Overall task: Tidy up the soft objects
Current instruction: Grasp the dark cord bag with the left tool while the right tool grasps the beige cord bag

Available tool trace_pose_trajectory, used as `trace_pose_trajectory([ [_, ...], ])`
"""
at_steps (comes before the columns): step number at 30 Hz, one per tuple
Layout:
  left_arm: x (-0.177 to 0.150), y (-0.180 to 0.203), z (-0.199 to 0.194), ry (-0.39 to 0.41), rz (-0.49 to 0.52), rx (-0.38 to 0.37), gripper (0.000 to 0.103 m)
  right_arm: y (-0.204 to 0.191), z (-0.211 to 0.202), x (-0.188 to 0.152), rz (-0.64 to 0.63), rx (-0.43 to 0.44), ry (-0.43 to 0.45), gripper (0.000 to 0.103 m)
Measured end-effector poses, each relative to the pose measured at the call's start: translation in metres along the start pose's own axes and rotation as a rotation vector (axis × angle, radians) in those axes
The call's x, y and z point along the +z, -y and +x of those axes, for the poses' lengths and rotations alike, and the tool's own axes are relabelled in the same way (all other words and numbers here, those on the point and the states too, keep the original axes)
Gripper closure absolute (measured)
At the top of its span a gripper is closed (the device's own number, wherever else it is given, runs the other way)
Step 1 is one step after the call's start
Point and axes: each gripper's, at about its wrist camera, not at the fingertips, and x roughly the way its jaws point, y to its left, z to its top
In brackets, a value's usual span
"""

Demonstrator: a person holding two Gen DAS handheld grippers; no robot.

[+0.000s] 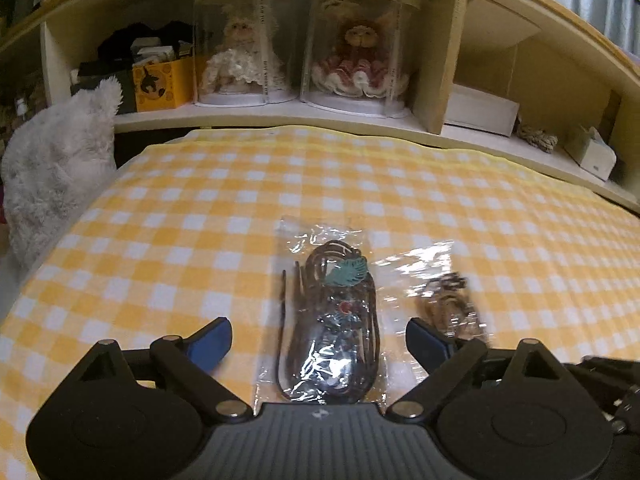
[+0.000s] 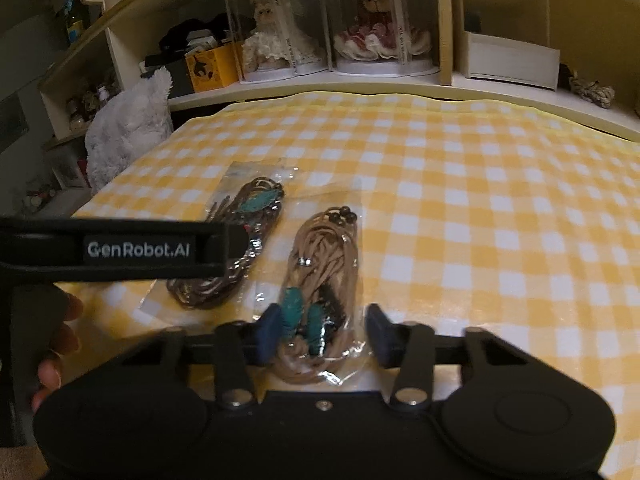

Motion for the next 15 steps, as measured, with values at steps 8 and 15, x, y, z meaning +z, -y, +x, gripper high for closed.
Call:
trace_pose_trajectory([
  [8, -0.006, 0.003, 0.005, -0.069, 0.071, -0.011, 0.043, 0.028, -0.015, -0.003, -0.021, -0.059, -0.035, 0.063],
  [15, -0.004, -0.001, 0.002, -0.052, 0.072, 0.035, 0.013, 0.025, -0.018, 0.006, -0.014, -0.079, 0.004, 0.022],
])
